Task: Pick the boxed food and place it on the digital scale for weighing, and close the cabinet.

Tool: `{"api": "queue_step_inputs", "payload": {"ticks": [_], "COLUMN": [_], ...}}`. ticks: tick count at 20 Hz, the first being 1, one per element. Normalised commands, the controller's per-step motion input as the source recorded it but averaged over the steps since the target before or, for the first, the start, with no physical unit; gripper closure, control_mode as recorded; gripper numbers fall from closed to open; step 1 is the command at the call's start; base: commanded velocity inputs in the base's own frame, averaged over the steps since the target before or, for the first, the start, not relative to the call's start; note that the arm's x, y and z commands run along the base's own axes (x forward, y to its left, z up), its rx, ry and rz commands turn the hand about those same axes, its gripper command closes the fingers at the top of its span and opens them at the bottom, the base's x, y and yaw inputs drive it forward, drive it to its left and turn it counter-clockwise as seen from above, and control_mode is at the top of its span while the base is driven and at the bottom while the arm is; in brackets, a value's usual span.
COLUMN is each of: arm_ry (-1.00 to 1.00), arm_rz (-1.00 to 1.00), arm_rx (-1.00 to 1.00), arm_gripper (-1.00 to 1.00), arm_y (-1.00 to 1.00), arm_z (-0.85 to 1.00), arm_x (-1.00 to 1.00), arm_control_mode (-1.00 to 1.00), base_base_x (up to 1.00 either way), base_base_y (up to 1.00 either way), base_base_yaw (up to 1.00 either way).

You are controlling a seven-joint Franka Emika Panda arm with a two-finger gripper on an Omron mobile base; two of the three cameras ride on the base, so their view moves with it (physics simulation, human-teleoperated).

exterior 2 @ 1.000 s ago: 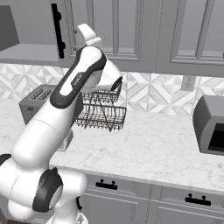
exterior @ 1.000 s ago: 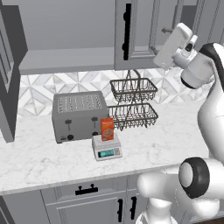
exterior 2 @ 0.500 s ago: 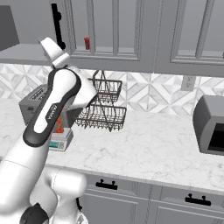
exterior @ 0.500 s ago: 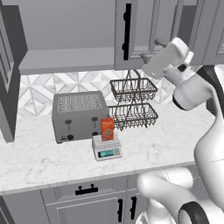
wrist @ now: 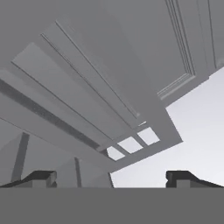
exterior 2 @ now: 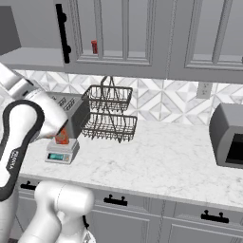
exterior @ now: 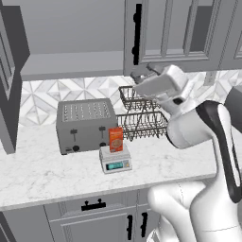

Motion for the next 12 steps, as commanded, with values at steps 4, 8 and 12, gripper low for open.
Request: {"api": "queue_step_inputs", "payload": {"ticks": [4,8,12], "arm_ry": [-0.13,-0.22,-0.13], "arm_rz": [0.00,0.00,0.00], "arm_rx": [0.07,0.02,0.00], "arm_gripper": [-1.00,-1.00,-1.00], "arm_y": [0.43,0.59,0.79], "arm_z": [-0.63,-0.26,-0.13], "arm_x": [-0.81,-0.53,0.02], "arm_control_mode": [-1.00,-1.00,-1.00], "base_base_x": [0.00,0.00,0.00], "base_base_y": [0.00,0.00,0.00], "base_base_yaw": [0.00,0.00,0.00]}}
